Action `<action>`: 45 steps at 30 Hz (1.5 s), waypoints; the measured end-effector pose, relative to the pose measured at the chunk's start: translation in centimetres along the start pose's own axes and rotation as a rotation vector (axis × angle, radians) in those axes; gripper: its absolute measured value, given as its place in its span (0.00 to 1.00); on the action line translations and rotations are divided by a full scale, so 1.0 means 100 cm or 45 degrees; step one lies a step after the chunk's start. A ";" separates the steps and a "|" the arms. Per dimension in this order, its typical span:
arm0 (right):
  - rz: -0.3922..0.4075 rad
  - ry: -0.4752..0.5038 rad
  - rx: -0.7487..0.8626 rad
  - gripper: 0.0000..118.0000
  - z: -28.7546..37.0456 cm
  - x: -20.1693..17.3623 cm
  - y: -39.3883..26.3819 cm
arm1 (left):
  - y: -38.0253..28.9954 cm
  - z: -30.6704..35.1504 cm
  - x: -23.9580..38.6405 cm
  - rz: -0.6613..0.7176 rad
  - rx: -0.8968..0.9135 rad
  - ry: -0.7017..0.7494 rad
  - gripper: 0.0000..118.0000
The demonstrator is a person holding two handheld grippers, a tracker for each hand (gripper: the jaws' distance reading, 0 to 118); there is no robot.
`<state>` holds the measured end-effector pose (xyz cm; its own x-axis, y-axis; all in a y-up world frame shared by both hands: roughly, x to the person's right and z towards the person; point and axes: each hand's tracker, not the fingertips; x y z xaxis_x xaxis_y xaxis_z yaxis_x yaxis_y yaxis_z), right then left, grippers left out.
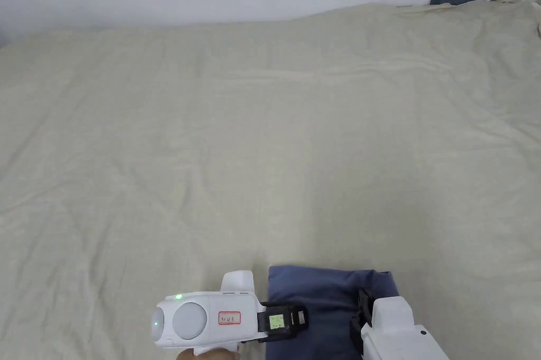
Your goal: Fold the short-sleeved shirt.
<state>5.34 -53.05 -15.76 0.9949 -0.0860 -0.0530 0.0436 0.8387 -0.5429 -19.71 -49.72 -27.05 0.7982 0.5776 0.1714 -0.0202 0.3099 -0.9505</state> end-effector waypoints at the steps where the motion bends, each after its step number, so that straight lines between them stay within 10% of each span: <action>1: -0.002 0.007 -0.005 0.00 0.002 -0.001 0.003 | 0.000 -0.001 -0.001 0.013 -0.012 -0.021 0.45; 11: -0.005 0.071 0.013 0.00 0.039 0.007 0.045 | 0.007 -0.006 -0.001 0.024 -0.050 -0.015 0.17; 24: 0.014 0.028 0.309 0.00 0.100 0.020 0.127 | 0.069 0.086 -0.026 -0.187 0.070 0.121 0.15; 45: 0.116 -0.075 0.481 0.00 0.097 -0.017 0.208 | 0.126 0.303 -0.224 0.066 0.259 0.686 0.15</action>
<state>5.46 -30.28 -18.84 0.9993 0.0196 -0.0322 -0.0254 0.9813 -0.1908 -56.12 -35.86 -35.04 0.9860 0.1461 -0.0807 -0.1400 0.4613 -0.8761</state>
